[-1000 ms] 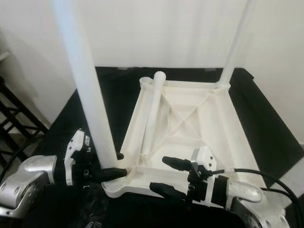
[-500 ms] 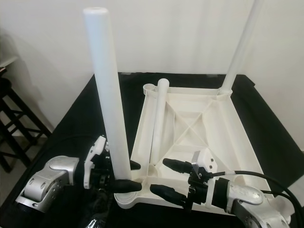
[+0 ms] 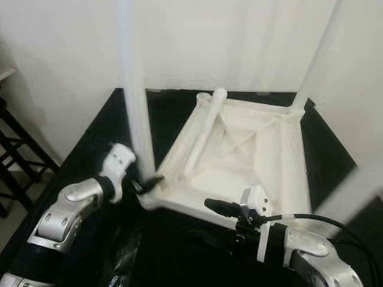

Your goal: Building children table

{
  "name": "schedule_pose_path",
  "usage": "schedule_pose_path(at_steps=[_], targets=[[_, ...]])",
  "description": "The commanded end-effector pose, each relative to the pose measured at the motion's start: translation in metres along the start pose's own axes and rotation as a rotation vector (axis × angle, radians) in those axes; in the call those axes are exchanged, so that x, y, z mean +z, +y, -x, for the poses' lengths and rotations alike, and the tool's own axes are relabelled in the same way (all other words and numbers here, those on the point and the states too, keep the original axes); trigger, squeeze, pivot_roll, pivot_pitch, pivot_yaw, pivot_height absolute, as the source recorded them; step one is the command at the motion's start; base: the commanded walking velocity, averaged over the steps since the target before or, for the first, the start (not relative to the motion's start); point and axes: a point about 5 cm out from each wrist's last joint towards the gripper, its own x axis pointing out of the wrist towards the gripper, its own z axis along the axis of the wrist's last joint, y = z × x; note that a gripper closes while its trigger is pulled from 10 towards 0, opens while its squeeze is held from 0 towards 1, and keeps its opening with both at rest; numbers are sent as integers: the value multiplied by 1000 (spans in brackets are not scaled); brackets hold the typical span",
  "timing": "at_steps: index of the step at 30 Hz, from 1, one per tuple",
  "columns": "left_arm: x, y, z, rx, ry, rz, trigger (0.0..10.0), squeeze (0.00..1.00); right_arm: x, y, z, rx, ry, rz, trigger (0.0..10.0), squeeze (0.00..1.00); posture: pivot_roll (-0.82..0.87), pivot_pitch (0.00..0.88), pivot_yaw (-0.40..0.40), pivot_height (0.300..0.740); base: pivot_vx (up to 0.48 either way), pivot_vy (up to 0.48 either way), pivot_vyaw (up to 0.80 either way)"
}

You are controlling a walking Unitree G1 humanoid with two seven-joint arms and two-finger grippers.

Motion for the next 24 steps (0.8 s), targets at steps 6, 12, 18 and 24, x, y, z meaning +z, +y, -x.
schedule_pose_path(at_steps=[6, 12, 18, 24], targets=[[-7, 17, 14, 199, 21, 33, 10000, 0, 2, 0, 1, 2, -6, -7, 10000, 0, -52, 46, 13, 740, 0, 0, 0], [1, 19, 5, 304, -14, 108, 10000, 0, 1, -1, 1, 4, -5, -14, 10000, 0, -55, 39, 14, 740, 0, 0, 0], [4, 16, 2, 318, -21, 139, 0, 0, 0, -1, 1, 0, -4, -12, 10000, 0, -61, 36, 22, 740, 0, 0, 0], [6, 6, 2, 274, -52, 178, 0, 0, -1, 0, 1, 0, -4, -16, 10000, 0, -58, 34, 19, 740, 0, 0, 0]])
